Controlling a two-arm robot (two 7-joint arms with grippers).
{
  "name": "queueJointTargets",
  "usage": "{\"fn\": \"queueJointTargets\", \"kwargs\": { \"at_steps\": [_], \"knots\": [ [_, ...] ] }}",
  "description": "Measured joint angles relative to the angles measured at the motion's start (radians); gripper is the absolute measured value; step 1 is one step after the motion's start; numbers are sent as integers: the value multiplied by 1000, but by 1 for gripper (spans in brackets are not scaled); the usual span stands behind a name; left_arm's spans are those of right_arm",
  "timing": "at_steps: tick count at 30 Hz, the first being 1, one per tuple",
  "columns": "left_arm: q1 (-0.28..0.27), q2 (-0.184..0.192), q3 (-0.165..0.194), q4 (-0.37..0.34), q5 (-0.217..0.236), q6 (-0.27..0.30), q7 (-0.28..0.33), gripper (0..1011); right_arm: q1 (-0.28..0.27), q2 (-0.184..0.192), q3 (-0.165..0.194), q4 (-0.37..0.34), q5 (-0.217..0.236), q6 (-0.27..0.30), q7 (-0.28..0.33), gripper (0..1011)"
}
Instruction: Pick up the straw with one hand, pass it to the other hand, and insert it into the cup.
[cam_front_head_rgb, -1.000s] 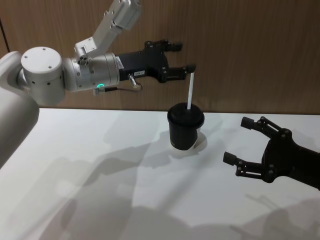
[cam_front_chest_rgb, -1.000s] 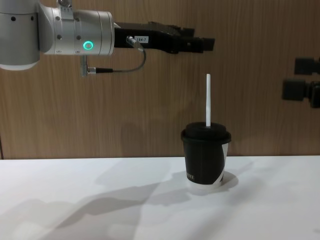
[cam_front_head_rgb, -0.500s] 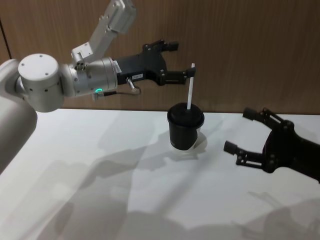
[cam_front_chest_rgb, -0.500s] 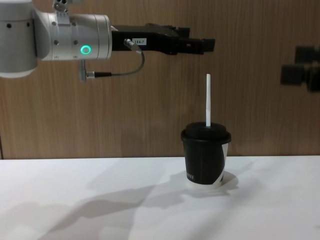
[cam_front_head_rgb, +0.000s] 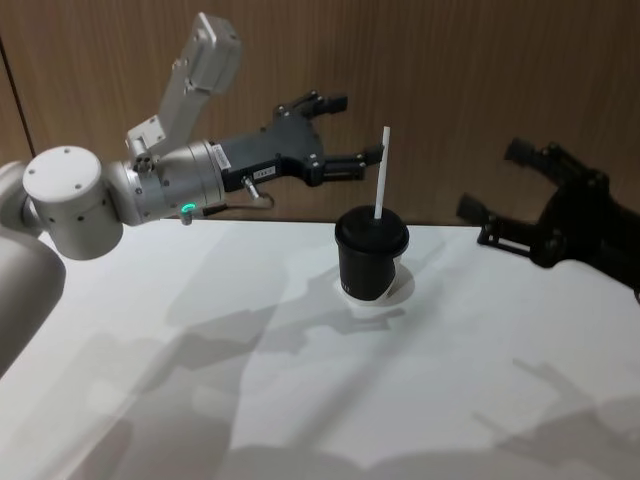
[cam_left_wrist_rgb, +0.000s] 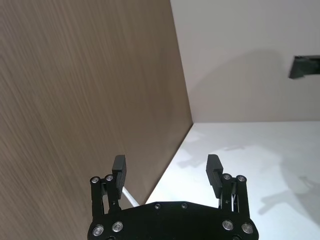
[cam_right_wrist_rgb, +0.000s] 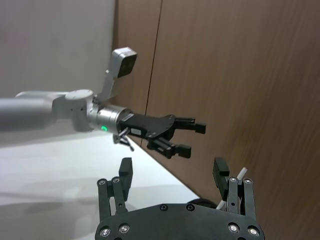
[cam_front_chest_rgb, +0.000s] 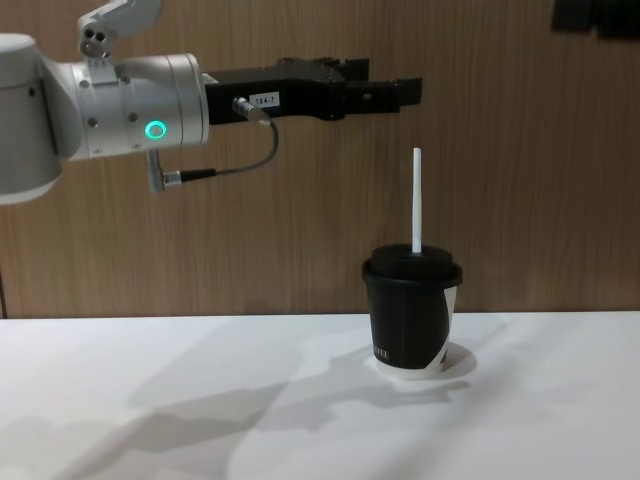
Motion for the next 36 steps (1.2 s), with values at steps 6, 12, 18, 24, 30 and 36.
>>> {"fn": "queueJointTargets", "kwargs": {
  "at_steps": [6, 12, 18, 24, 30, 36],
  "knots": [
    [33, 0, -21, -12, -27, -40, -4, 1003, 24, -18, 6, -24, 16, 58, -63, 1001],
    [64, -7, -46, -18, -52, -89, -11, 1003, 47, -33, 9, -50, 34, 130, -132, 1001],
    [90, -19, -68, -19, -78, -142, -26, 1003, 69, -45, 5, -70, 49, 190, -182, 1001],
    [110, -28, -81, -21, -100, -177, -49, 1003, 90, -51, -10, -88, 58, 236, -214, 1001],
    [124, -31, -86, -28, -115, -190, -66, 1003, 106, -51, -29, -98, 62, 260, -224, 1001],
    [135, -27, -85, -41, -132, -185, -82, 1003, 123, -44, -56, -110, 61, 270, -224, 1001]
  ]
}}
